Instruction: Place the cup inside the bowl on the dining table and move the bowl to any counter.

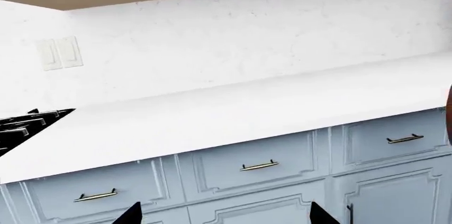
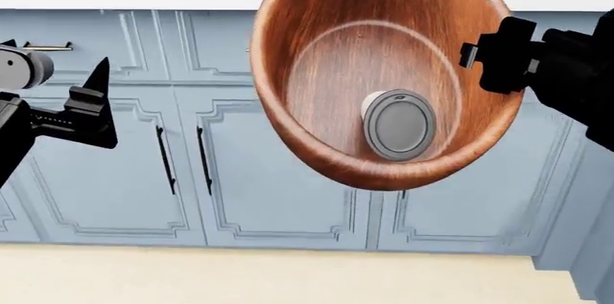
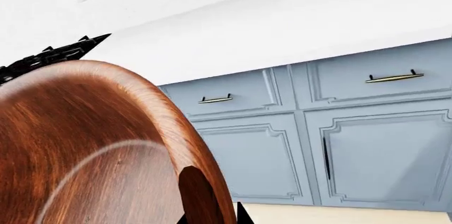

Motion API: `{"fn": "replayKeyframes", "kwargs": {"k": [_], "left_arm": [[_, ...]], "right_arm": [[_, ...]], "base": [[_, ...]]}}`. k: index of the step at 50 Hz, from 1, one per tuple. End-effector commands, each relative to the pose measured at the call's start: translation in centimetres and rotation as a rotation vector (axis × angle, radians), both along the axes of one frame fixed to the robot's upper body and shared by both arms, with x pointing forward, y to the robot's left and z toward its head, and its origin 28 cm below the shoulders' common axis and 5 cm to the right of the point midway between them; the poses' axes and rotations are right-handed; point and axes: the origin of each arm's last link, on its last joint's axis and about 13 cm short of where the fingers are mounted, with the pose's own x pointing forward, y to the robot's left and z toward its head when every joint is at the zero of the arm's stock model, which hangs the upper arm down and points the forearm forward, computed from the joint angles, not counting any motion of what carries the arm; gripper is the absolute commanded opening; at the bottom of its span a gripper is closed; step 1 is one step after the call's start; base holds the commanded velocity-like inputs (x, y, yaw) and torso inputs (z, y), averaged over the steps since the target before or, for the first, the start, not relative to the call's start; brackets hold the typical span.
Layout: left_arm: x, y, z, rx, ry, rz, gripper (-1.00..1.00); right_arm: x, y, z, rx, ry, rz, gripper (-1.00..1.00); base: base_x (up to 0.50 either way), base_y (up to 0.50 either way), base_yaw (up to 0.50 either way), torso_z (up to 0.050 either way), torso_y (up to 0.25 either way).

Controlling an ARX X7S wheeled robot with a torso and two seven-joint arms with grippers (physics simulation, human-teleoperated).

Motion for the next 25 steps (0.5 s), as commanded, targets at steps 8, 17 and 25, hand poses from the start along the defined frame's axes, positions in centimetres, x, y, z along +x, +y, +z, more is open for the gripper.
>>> {"fn": "replayKeyframes", "kwargs": {"k": [8,17,25], "left_arm": [[0.7,0.0,0.9,-0.006,-0.030,0.004,1.00],[0.7,-0.3,0.3,-0.013,-0.017,-0.006,1.00],[0.6,-0.6,-0.3,0.002,-0.001,-0.014,1.00]], "right_arm": [[-0.1,-0.4,0.4,0.031,-0.042,-0.003,-1.00],[0.5,0.2,0.2,0.037,-0.039,0.015,-1.00],[0.8,0.3,-0.3,0.048,-0.040,0.018,-1.00]], "base": [[0.50,-0.12,0.00,0.000,0.002],[0.50,-0.12,0.00,0.000,0.001],[0.50,-0.12,0.00,0.000,0.001]]}}
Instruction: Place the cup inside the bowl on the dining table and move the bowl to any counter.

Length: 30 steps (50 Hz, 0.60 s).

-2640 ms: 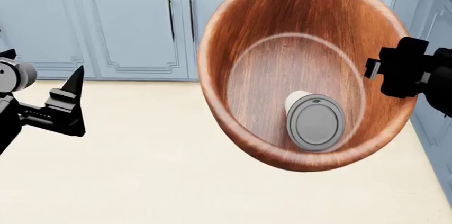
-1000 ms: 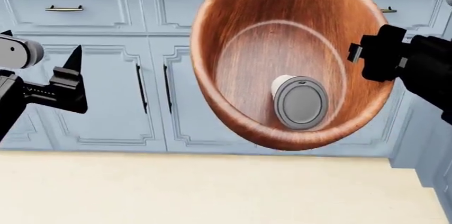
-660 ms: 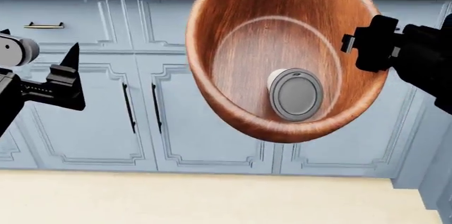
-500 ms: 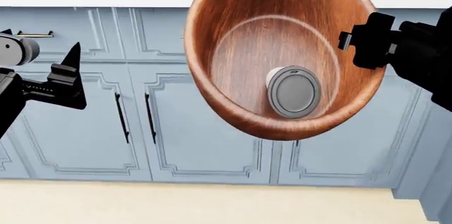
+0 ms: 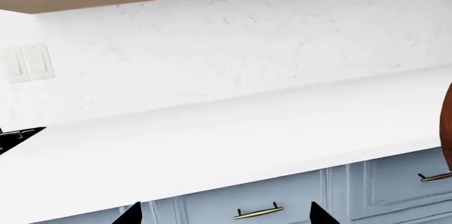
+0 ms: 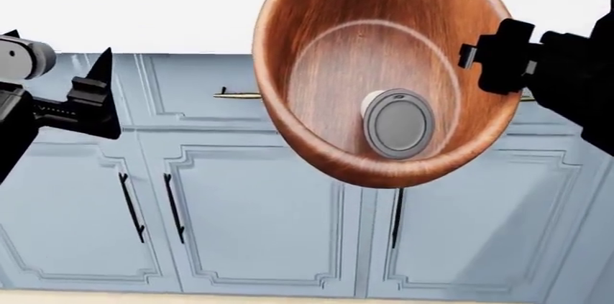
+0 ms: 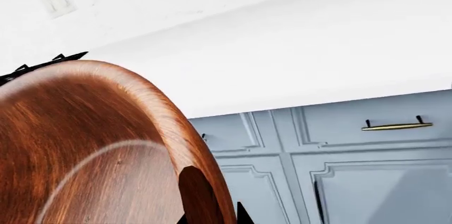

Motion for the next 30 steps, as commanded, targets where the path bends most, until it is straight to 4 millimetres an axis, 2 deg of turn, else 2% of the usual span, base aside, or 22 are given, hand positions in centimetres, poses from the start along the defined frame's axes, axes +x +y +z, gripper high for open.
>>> {"fn": "replayKeyframes", "kwargs": {"k": [1,15,28,30], "left_arm": [[0.0,-0.4,-0.6,0.004,0.015,-0.004,1.00],[-0.2,0.0,-0.6,0.002,0.000,0.009,1.00],[-0.8,1.1,0.0,-0.013,-0.025,0.048,1.00],[-0.7,0.6,-0.3,-0.012,-0.024,0.050,1.00]], "right_arm": [[0.3,0.4,0.2,0.036,-0.032,0.027,-1.00],[0.4,0.6,-1.2,0.054,-0.011,0.035,-1.00],[0.9,1.2,-0.9,0.053,-0.009,0.049,-1.00],[1.0,1.3,-0.9,0.049,-0.002,0.052,-1.00]], "base": [[0.50,-0.12,0.00,0.000,0.000],[0.50,-0.12,0.00,0.000,0.001],[0.50,-0.12,0.00,0.001,0.002],[0.50,-0.12,0.00,0.000,0.005]]}}
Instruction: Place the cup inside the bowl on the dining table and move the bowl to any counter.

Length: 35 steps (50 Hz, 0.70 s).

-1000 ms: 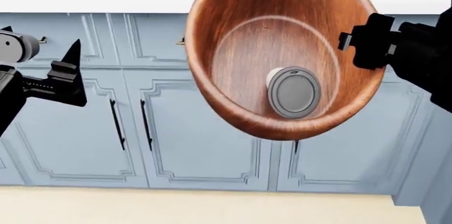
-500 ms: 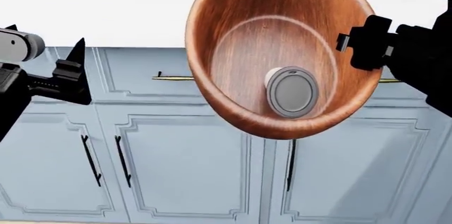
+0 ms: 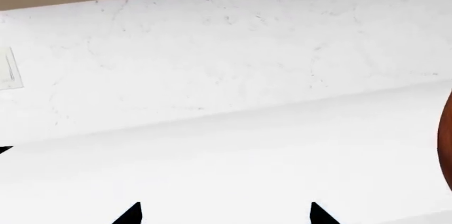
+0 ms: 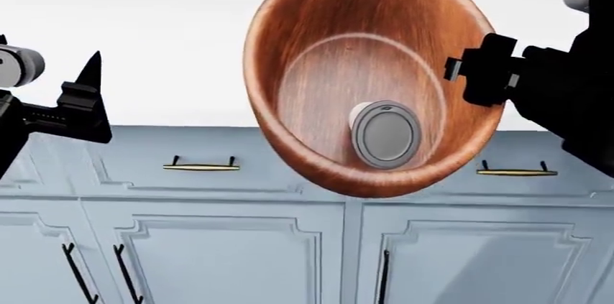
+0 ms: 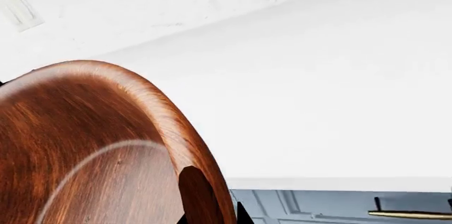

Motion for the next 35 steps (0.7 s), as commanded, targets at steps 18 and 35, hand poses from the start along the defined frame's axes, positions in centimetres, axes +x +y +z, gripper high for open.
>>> {"fn": "replayKeyframes", "kwargs": {"k": [18,35], "left_arm": [[-0.5,0.8,-0.8,-0.012,0.013,0.023,1.00],[-0.7,0.7,-1.7,-0.029,0.027,0.018,1.00]], "right_arm": [[1.9,1.5,-0.3,0.028,0.004,0.051,-1.00],[2.4,1.7,-0.2,0.000,0.034,0.051,-1.00]], "base": [[0.50,-0.12,0.00,0.000,0.001],[0.38,-0.03,0.00,0.000,0.002]]}}
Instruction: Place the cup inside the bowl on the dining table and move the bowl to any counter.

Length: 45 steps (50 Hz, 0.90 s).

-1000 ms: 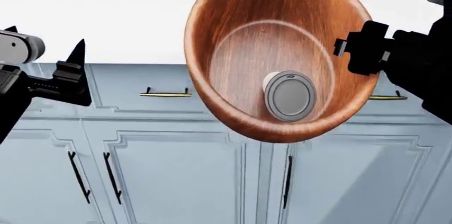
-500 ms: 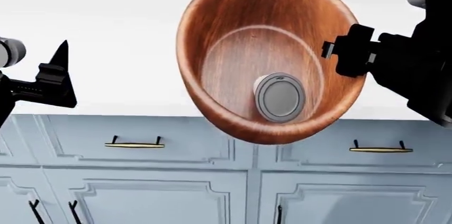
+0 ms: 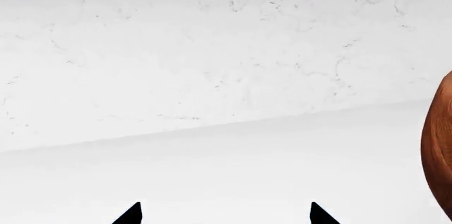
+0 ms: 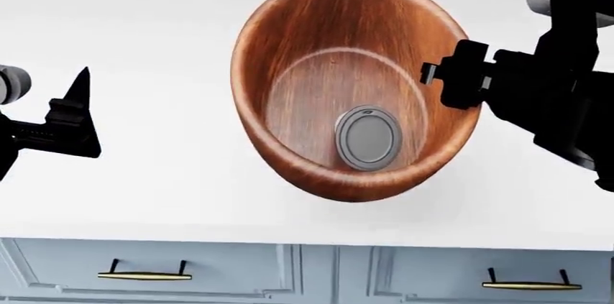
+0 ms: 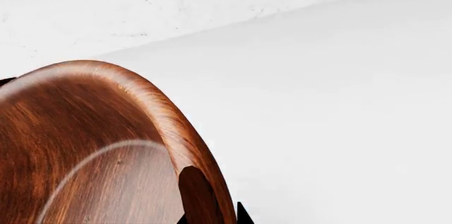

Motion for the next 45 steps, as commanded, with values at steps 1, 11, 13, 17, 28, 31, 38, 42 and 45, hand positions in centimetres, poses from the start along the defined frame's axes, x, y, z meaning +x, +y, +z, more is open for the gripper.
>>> {"fn": "replayKeyframes", "kwargs": {"k": [1,11,13,17,28,31,38,42,45], "left_arm": [[-0.1,-0.1,-0.5,-0.008,0.012,-0.002,1.00],[-0.5,0.0,-0.7,-0.007,0.022,-0.001,1.00],[-0.7,0.2,-0.8,-0.008,0.021,0.006,1.00],[-0.7,0.1,-1.0,-0.010,0.024,0.010,1.00],[-0.9,0.7,-0.8,-0.019,0.018,0.015,1.00],[-0.9,0.6,-0.7,-0.019,0.017,0.013,1.00],[-0.7,0.3,-0.8,-0.021,0.015,0.013,1.00],[-0.6,0.1,-1.0,-0.022,0.020,0.013,1.00],[-0.6,0.0,-0.9,-0.024,0.016,0.012,1.00]], "right_arm": [[0.5,0.5,0.6,0.028,-0.020,0.026,-1.00],[1.6,1.0,-0.3,0.042,-0.008,0.028,-1.00],[1.7,1.3,-0.6,0.046,-0.008,0.028,-1.00],[1.9,2.0,-0.7,0.064,-0.014,0.024,-1.00],[2.1,3.1,-1.3,0.055,0.006,0.017,-1.00],[2.2,3.2,-1.3,0.065,-0.002,0.015,-1.00],[2.3,3.3,-1.3,0.075,-0.016,0.011,-1.00],[2.2,3.2,-1.6,0.069,-0.008,0.009,-1.00],[2.2,3.2,-1.5,0.070,-0.010,0.008,-1.00]], "base": [[0.18,0.00,0.00,0.000,0.000],[0.00,0.00,0.00,0.001,0.000],[0.00,0.00,0.00,0.000,0.005],[0.00,0.00,0.00,0.000,0.000],[0.00,0.00,0.00,0.000,0.000],[0.00,0.00,0.00,0.000,0.003],[0.13,0.00,0.00,0.000,0.000],[0.34,0.00,0.00,0.000,0.000],[0.35,0.00,0.00,0.000,0.003]]}}
